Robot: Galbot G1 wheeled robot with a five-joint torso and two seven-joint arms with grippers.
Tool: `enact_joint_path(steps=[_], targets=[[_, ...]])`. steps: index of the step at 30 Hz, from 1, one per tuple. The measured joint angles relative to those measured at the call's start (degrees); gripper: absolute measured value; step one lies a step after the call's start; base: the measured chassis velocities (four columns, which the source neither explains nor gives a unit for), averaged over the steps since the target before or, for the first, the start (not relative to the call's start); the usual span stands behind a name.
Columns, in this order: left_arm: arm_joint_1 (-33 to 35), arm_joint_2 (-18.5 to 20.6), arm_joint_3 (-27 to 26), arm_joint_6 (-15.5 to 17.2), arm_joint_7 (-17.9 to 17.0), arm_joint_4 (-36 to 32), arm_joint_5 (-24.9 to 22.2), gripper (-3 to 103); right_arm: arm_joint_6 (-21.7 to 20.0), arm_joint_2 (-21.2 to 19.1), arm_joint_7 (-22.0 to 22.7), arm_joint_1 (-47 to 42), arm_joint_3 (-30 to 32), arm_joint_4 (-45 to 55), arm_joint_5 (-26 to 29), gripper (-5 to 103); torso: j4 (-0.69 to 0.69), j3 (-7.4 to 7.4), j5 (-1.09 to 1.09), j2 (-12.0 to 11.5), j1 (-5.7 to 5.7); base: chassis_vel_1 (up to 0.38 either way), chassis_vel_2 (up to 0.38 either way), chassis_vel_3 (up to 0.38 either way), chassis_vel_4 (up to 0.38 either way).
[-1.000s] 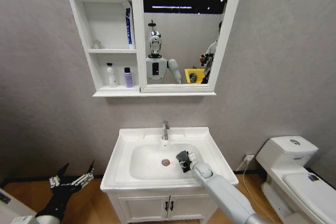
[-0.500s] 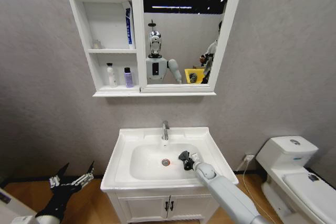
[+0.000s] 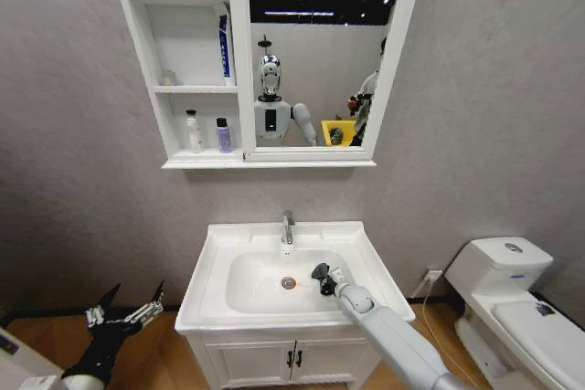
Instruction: Move facial cleanser and shampoo from washbasin to cabinet, then wipe washbasin with towel.
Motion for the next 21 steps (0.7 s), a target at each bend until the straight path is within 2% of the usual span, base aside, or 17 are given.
enact_joint_path(steps=[2, 8, 13, 16, 18, 19, 21], targets=[[0.0, 0.01, 0.0, 0.0, 0.0, 0.0, 0.0, 100, 0.42, 3.35, -0.52, 0.92, 0.82, -3.57, 1.96, 8, 0.01, -0.02, -0.02, 0.02, 0.0, 0.0, 0.0, 0.0, 0.0], [0.0, 0.01, 0.01, 0.0, 0.0, 0.0, 0.0, 100, 0.68, 6.14, -0.85, 1.67, 2.05, -6.63, 4.86, 8, 0.0, -0.02, 0.0, 0.02, -0.01, 0.0, 0.0, 0.0, 0.0], [0.0, 0.01, 0.0, 0.0, 0.0, 0.0, 0.0, 100, 1.39, 10.56, -1.49, 3.66, 3.54, -12.01, 8.14, 8, -0.02, 0.0, 0.02, 0.02, -0.02, 0.0, 0.0, 0.0, 0.0], [0.0, 0.01, 0.01, 0.0, 0.0, 0.0, 0.0, 100, 1.39, 11.05, -1.5, 3.91, 3.61, -12.48, 8.61, 8, -0.03, 0.0, 0.02, 0.02, -0.02, 0.0, 0.0, 0.0, 0.0], [0.03, 0.0, -0.03, 0.0, -0.04, 0.0, 0.0, 100, 0.95, 13.17, -1.34, 4.81, 3.69, -13.75, 11.22, 8, 0.02, 0.05, 0.06, -0.04, 0.01, 0.0, 0.0, 0.0, 0.0], [-0.01, 0.0, 0.02, -0.01, 0.03, 0.0, -0.01, 100, 0.27, 13.65, -0.98, 5.07, 3.67, -13.79, 12.48, 8, -0.06, 0.05, -0.02, -0.05, 0.02, 0.0, 0.0, 0.0, 0.0], [0.0, 0.0, 0.0, 0.0, -0.1, 0.02, 0.0, 100, -0.25, 14.21, -0.57, 5.27, 3.51, -13.79, 13.63, 8, -0.1, 0.06, 0.0, -0.06, 0.04, 0.0, 0.0, 0.0, 0.0]])
